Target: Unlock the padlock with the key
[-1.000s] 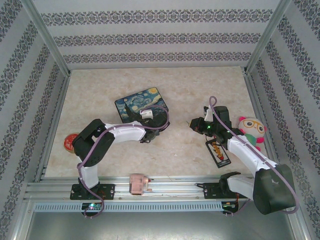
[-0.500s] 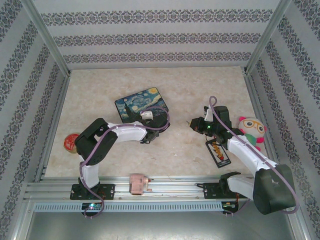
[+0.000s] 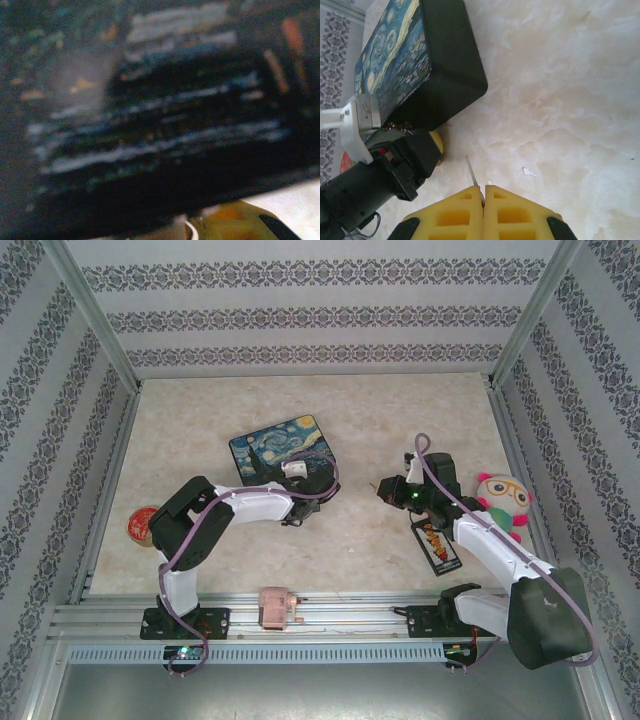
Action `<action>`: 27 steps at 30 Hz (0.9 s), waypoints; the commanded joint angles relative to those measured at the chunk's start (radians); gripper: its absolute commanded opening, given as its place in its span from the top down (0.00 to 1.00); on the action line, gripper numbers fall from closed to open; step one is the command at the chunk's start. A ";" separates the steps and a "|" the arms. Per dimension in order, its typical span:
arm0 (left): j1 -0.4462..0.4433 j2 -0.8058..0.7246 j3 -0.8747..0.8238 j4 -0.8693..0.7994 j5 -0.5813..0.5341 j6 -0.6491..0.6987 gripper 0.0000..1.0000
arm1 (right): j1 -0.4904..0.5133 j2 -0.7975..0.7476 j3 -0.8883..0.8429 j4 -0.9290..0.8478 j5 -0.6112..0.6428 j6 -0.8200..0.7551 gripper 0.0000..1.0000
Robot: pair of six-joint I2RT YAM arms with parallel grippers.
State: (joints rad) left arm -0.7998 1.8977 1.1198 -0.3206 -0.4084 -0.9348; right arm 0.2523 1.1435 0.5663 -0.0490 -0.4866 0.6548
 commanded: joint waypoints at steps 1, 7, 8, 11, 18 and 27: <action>0.010 -0.037 -0.028 0.103 0.115 -0.057 0.74 | 0.044 0.027 -0.034 0.078 0.011 -0.012 1.00; 0.008 -0.045 -0.052 0.203 0.192 -0.151 0.74 | 0.141 0.114 -0.083 0.234 0.017 0.011 1.00; 0.008 -0.046 -0.057 0.217 0.199 -0.163 0.74 | 0.154 0.129 -0.088 0.255 0.019 0.016 1.00; 0.008 -0.053 -0.082 0.299 0.213 -0.209 0.74 | 0.195 0.179 -0.113 0.340 0.029 0.047 1.00; 0.008 -0.043 -0.123 0.424 0.224 -0.322 0.76 | 0.275 0.242 -0.168 0.483 0.139 0.088 1.00; 0.014 -0.060 -0.181 0.547 0.278 -0.443 0.75 | 0.325 0.247 -0.247 0.608 0.285 0.128 1.00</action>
State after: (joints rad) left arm -0.7898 1.8568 0.9623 0.1055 -0.2249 -1.2510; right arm 0.5625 1.3903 0.3496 0.4816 -0.2832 0.7628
